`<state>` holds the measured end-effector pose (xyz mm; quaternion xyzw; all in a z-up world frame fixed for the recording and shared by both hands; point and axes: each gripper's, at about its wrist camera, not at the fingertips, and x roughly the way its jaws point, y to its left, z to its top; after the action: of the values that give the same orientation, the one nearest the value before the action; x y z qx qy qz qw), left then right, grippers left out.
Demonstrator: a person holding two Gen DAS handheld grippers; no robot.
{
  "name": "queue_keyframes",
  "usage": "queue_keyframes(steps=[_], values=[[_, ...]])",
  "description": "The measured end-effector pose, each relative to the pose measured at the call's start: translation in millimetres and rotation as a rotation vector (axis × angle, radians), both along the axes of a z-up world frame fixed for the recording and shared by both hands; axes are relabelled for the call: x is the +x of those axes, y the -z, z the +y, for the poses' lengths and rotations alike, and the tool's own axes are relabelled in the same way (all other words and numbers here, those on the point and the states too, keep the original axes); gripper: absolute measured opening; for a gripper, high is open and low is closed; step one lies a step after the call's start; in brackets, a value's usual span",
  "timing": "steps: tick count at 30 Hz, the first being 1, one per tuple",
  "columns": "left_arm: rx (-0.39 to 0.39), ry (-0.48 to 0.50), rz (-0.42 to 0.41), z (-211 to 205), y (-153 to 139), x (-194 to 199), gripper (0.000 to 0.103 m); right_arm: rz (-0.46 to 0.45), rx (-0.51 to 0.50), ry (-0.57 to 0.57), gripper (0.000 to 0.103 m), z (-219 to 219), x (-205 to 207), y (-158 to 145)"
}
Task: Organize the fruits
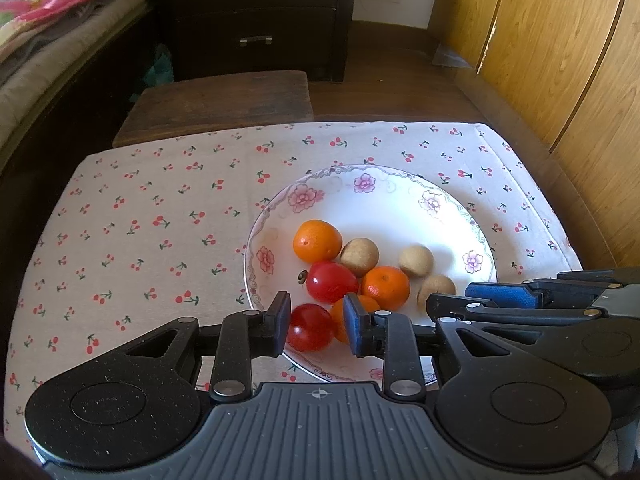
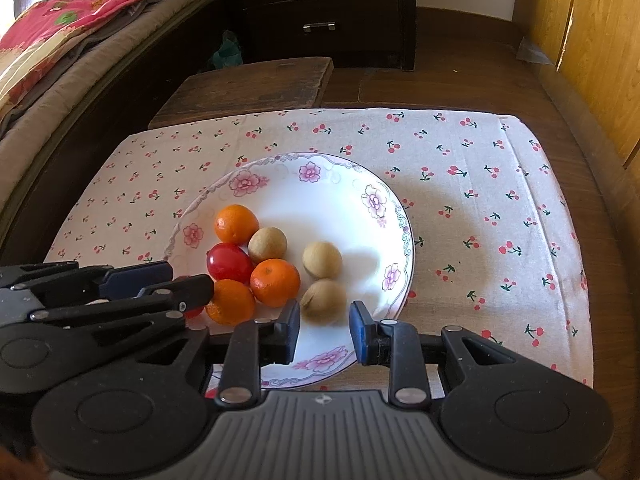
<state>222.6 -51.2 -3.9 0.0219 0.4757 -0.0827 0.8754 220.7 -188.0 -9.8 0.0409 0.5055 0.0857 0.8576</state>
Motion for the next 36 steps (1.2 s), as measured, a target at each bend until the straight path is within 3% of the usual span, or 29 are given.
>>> queue_keyframes(steps=[36], values=[[0.006,0.018,-0.041,-4,-15,-16,0.041,-0.021,0.006,0.034,0.030,-3,-11,-11]])
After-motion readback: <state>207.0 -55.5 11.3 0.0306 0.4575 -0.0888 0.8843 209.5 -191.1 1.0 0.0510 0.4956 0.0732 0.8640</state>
